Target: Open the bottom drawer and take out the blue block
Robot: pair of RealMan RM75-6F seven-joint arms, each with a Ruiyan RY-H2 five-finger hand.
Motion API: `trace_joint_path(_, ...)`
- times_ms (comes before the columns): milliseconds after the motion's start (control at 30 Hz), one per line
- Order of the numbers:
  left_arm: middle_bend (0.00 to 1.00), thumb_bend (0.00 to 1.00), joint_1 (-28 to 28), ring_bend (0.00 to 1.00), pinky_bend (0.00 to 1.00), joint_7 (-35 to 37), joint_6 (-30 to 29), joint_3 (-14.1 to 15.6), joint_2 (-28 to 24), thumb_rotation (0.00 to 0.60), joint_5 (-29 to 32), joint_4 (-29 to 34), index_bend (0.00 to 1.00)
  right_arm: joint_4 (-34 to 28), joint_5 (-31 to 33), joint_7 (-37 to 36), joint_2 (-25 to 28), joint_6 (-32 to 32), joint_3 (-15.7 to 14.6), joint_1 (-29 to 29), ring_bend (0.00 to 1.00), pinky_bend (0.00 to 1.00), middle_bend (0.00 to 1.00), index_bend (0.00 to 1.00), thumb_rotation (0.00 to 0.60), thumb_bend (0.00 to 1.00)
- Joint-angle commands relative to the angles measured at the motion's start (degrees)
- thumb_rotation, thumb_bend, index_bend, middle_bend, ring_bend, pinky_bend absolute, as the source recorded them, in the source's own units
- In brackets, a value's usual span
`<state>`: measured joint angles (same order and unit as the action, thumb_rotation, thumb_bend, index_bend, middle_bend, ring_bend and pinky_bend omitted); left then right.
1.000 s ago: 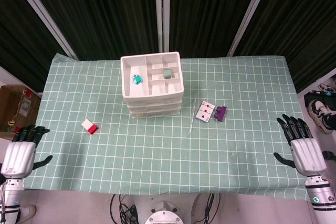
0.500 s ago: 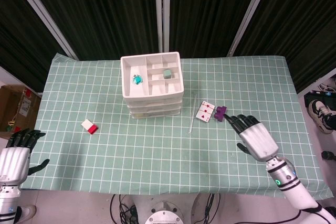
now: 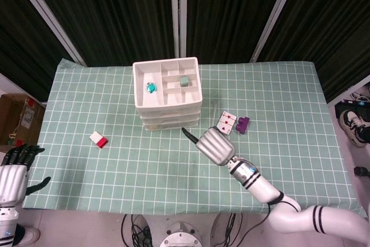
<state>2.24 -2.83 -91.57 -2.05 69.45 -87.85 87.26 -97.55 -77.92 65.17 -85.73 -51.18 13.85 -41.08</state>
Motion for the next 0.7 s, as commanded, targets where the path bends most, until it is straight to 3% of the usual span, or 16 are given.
trace_joint_path(33, 0.23, 0.0, -0.05, 0.16, 0.19, 0.96, 0.25, -0.37, 0.32, 0.6, 0.66, -0.9, 0.27, 5.74, 6.43, 6.72, -6.71, 1.29, 1.42, -5.54, 0.89, 0.94, 0.86, 0.04, 0.6, 0.19)
trace_joint_path(333, 0.23, 0.0, 0.02, 0.16, 0.19, 3.02, 0.82, -0.88, 1.22, 0.6, 1.45, -2.98, 0.27, 13.19, 12.44, 12.12, -12.65, 0.75, 0.18, -11.31, 0.9, 0.96, 0.87, 0.08, 0.6, 0.21)
trace_joint_path(700, 0.23, 0.0, 0.0, 0.16, 0.19, 4.17, 1.11, -1.08, 1.93, 0.6, 1.72, -4.27, 0.27, 16.98, 15.1, 11.88, -14.64, -0.69, -2.47, -14.35, 0.9, 0.96, 0.87, 0.1, 0.6, 0.21)
